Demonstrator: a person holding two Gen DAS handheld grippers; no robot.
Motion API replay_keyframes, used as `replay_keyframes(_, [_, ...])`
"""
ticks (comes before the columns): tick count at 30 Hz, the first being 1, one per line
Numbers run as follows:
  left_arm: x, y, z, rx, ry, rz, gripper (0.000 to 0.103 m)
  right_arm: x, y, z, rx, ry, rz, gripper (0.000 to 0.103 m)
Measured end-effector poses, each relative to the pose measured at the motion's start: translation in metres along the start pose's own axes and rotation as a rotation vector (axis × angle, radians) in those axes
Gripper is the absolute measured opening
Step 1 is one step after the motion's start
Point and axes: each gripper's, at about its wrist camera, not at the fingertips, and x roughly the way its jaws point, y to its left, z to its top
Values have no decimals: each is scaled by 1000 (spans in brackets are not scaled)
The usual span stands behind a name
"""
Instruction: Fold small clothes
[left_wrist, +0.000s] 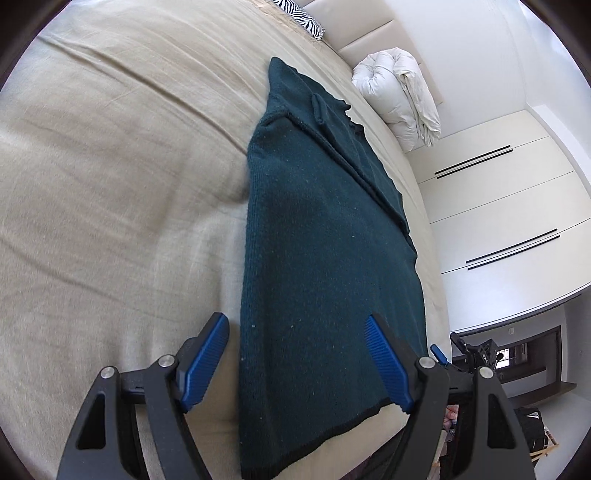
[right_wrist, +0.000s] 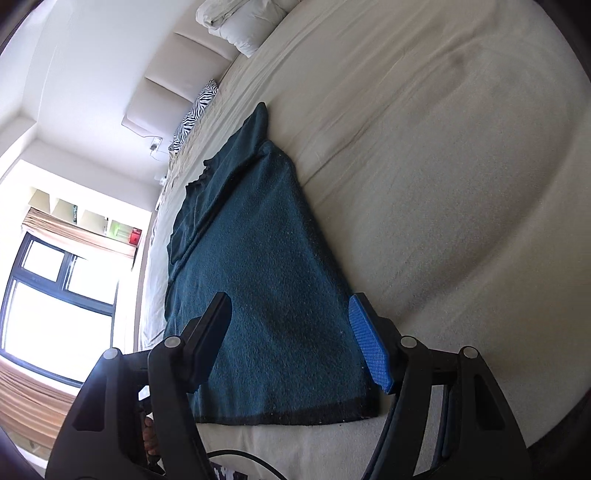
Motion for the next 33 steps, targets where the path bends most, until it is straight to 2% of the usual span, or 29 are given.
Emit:
replay_keyframes(4, [-3,1,-14,3,36,-5,77,-9,-6,-16,-8,14,-20,66])
replay_keyframes(11, [-6,0,-35,38,93,23,64,-20,-8,-24,-25,20,-49,66])
replay_keyframes(17, [-1,-1,-34,37,111,39,54,-29,-10,-20,-32,20,-93,66])
replay_keyframes(25, [3,-9,-39,61,141,51,53,-12,-11,-16,-41,109,-95,65])
replay_keyframes(28, [3,-8,-39,58,144,55,48,1,-6,-15,-50,149,-107,64])
replay_keyframes(31, [1,-5,-41,57,154,60,38,13,-3,-11,-41,181,-99,63])
replay_keyframes(32, [1,-4,-42,55,157,60,33,16,-3,-9,-38,193,-91,62])
replay_keyframes(33, [2,-2,-43,51,162,59,26,19,-3,-7,-35,206,-90,56])
